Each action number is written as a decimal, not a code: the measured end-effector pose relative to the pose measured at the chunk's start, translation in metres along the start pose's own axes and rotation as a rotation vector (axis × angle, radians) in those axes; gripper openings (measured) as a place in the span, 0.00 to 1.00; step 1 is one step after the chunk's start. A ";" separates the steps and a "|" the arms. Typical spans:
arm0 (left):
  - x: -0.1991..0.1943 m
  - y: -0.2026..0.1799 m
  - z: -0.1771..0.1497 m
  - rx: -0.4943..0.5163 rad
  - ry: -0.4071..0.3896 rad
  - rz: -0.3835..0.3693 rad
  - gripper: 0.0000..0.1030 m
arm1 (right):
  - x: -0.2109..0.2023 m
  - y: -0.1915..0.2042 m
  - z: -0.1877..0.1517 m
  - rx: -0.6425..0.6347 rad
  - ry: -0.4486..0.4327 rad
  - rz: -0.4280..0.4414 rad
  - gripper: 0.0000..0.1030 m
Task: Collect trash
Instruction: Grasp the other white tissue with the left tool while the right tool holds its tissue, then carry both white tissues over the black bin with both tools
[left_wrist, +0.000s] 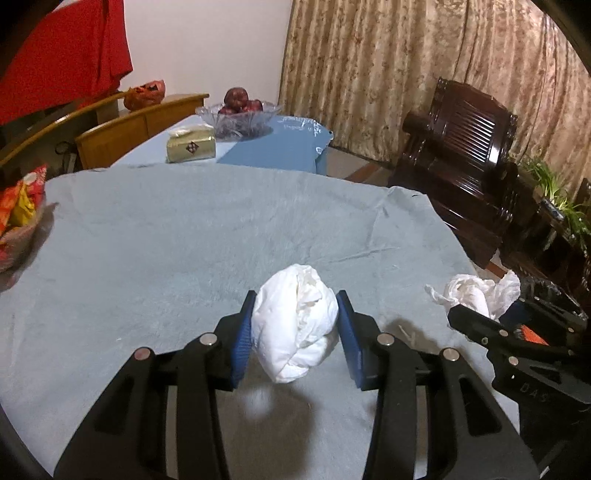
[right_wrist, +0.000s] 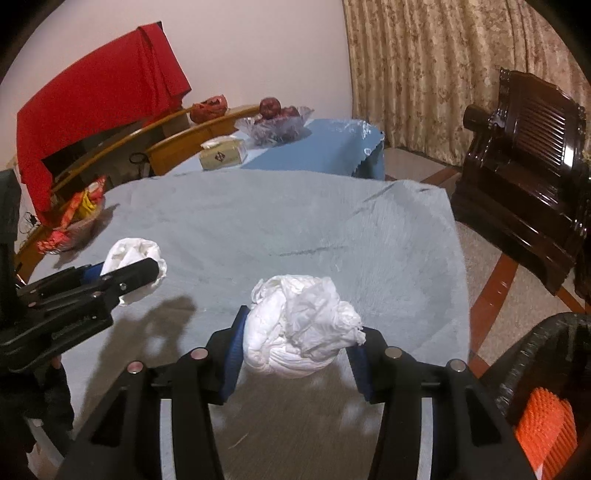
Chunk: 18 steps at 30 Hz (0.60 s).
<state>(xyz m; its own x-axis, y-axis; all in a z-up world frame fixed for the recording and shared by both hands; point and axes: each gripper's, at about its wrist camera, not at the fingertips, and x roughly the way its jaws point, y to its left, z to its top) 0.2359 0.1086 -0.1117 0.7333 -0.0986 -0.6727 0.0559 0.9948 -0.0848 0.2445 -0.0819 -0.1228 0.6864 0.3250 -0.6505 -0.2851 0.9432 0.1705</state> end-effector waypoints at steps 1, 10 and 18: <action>-0.005 -0.002 -0.001 0.002 -0.007 -0.004 0.40 | -0.006 0.001 0.000 0.001 -0.006 0.001 0.48; -0.062 -0.030 -0.020 0.018 -0.043 -0.034 0.40 | -0.063 0.002 -0.012 0.030 -0.043 0.012 0.48; -0.099 -0.049 -0.048 0.019 -0.047 -0.069 0.40 | -0.117 0.000 -0.031 0.010 -0.073 -0.010 0.48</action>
<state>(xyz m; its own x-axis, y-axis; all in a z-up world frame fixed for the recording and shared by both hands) 0.1280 0.0688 -0.0763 0.7580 -0.1656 -0.6308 0.1194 0.9861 -0.1154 0.1439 -0.1217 -0.0696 0.7365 0.3191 -0.5965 -0.2714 0.9471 0.1715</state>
